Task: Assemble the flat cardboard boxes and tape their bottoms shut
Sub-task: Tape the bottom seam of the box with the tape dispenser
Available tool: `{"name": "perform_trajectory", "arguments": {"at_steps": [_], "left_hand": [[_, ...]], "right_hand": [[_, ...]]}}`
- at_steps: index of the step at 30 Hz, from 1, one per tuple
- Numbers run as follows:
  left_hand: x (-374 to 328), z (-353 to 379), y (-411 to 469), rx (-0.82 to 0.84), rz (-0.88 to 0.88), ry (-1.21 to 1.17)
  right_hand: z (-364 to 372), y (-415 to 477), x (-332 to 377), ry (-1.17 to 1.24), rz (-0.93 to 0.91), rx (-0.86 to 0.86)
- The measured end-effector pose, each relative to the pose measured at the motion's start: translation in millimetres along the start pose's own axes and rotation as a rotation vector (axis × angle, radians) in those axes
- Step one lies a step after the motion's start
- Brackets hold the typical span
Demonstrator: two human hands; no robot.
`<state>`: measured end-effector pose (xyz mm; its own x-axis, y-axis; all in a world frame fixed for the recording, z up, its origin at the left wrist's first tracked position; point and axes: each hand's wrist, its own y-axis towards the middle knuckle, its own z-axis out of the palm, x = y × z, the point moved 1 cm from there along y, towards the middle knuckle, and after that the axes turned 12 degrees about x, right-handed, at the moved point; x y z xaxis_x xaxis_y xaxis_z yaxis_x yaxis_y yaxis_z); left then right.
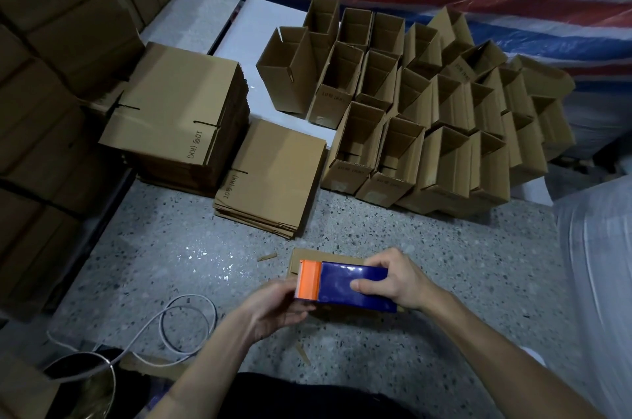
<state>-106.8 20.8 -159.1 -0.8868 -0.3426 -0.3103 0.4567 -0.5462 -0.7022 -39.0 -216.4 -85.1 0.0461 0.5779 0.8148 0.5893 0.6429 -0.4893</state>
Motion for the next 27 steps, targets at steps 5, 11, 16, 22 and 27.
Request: {"name": "perform_trajectory", "arguments": {"at_steps": [5, 11, 16, 22, 27], "left_hand": [[-1, -2, 2, -0.159, 0.208, 0.356], [-10, 10, -2, -0.301, 0.349, 0.417], [-11, 10, -10, -0.259, 0.366, 0.264], [-13, 1, -9, -0.274, 0.372, 0.220], [-12, -20, -11, -0.330, 0.400, 0.199]], "right_hand": [[-3, 2, 6, 0.004, 0.045, 0.027], [-6, 4, 15, 0.083, 0.083, 0.038], [-11, 0, 17, 0.135, 0.078, 0.053], [-14, -4, 18, 0.100, 0.115, 0.052], [-24, -16, 16, 0.041, 0.162, 0.023]]}}
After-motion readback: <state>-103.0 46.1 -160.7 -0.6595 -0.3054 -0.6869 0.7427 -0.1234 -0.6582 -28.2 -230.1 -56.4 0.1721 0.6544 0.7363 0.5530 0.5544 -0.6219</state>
